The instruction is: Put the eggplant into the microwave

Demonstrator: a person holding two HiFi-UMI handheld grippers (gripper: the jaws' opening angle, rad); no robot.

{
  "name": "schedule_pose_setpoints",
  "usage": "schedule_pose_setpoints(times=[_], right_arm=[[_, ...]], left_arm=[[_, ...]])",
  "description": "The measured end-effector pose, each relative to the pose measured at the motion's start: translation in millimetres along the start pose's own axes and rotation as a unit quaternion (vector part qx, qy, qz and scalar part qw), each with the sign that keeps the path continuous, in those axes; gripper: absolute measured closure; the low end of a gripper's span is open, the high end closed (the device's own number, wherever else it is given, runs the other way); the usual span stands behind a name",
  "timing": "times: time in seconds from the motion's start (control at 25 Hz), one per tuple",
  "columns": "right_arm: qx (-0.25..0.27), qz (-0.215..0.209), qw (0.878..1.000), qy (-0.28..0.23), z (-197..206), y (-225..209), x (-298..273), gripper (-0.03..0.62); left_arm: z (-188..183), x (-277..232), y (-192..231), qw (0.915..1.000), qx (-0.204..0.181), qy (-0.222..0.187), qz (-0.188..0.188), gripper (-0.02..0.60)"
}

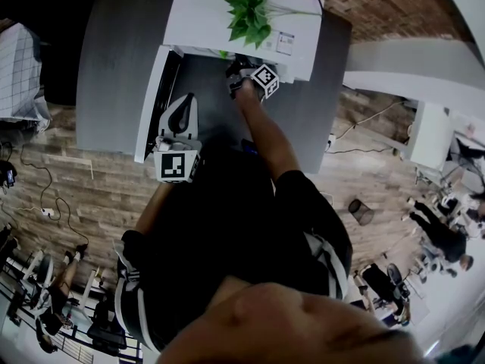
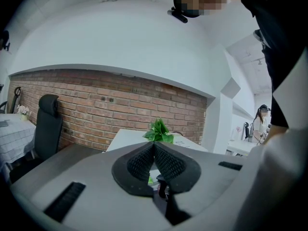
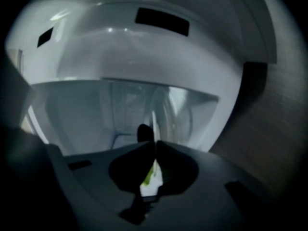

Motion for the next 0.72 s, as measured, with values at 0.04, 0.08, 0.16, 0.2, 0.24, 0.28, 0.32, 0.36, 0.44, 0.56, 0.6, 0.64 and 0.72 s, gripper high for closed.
schedule_pose_setpoints(times=[0.04,0.08,0.16,0.2,0.24,0.28,0.32,0.36,0.44,0.56,0.6,0.64,0.72], right_arm=[[0.005,0.003,1.000,0.000,-1,0,-1,0.557],[0.011,0.005,1.000,0.001,-1,1,-1,0.557],[0.021,0.007,1.000,-0.002,-2,0,-2,0.557],[0.027,0.007,1.000,-0.004,-3,0,-3,0.557],[0.036,0.007,0.999,-0.007,-4,-1,-3,0.557],[0.048,0.007,0.999,-0.009,-4,0,-2,0.557],[0.060,0.010,0.998,-0.010,-4,1,-2,0.557],[0.072,0.014,0.997,-0.011,-4,3,-1,0.557],[0.088,0.021,0.996,-0.012,-3,6,-1,0.556],[0.113,0.037,0.993,-0.012,-4,8,0,0.556],[0.125,0.043,0.991,-0.011,-4,9,1,0.556],[0.137,0.048,0.989,-0.010,-5,10,1,0.556],[0.163,0.061,0.985,-0.008,-5,13,1,0.553]], left_arm=[[0,0,0,1.0000,0.001,0.000,0.000,0.546],[0,0,0,1.0000,0.000,0.000,0.000,0.546],[1,-1,0,1.0000,-0.003,-0.001,0.001,0.546],[1,-1,0,1.0000,-0.005,-0.001,0.001,0.546],[2,-1,0,1.0000,-0.006,-0.001,0.002,0.546],[2,-1,0,1.0000,-0.006,0.000,0.002,0.546],[2,-1,0,1.0000,-0.005,0.000,0.002,0.546],[2,-1,0,1.0000,-0.004,0.000,0.002,0.546],[1,-1,1,1.0000,-0.004,0.000,0.002,0.546],[1,-1,1,1.0000,-0.004,0.001,0.003,0.546],[1,-1,1,1.0000,-0.004,0.002,0.003,0.546],[2,-1,1,1.0000,-0.005,0.003,0.004,0.546],[2,-1,1,1.0000,-0.005,0.004,0.004,0.546]])
Point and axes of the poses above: the fingertips, and each gripper's own axes: x backward along the fingers, y to its left, z out of its underside, the point moved 9 cm from there along x, backward along the fingers
